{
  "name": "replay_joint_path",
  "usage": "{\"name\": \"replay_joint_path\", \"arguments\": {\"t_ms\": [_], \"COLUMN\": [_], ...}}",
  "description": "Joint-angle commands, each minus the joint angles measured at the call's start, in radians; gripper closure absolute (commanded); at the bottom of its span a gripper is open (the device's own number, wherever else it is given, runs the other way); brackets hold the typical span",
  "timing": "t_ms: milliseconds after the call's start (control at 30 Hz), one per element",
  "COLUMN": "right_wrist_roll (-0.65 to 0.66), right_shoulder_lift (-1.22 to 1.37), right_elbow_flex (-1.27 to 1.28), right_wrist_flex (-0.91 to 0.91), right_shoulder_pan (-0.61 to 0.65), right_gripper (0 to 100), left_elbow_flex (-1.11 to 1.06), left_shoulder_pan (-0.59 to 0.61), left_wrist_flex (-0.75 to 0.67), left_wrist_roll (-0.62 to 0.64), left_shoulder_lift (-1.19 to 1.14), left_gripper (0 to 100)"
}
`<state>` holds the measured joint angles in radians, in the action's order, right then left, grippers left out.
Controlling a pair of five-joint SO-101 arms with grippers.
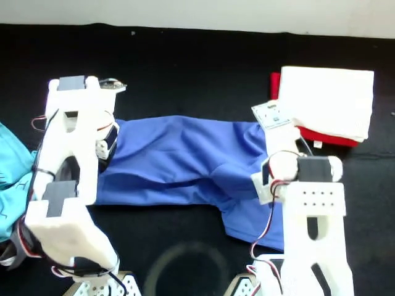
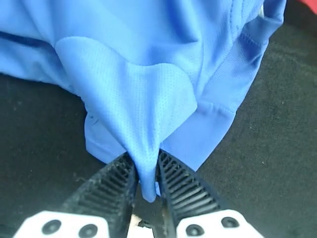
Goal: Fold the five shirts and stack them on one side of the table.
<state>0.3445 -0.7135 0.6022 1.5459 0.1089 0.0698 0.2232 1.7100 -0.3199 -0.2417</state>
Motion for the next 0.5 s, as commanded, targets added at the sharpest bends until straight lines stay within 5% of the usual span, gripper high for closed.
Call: {"name": "replay_joint_path", "arguments": {"t_ms": [0, 233, 467], "right_wrist_roll": [0.058, 0.21, 0.23], "right_shoulder_lift": [-0.062, -0.068, -0.079], "right_elbow_flex": [-0.019, -0.001, 0.17], "right_wrist_flex": [0.054, 0.039, -0.024], "right_shoulder_pan": [-0.018, -0.2, -0.22], "right_gripper": [99.3, 99.3, 99.3], "left_elbow_flex": [0.001, -0.202, -0.358], "left_shoulder_pan": [0.01, -0.013, -0.016], "left_wrist_flex": [0.025, -0.038, -0.184], "left_wrist_roll": [0.0, 0.0, 0.0], "left_shoulder_lift": [0.11, 0.142, 0.142], "left_gripper": [99, 99, 99]}}
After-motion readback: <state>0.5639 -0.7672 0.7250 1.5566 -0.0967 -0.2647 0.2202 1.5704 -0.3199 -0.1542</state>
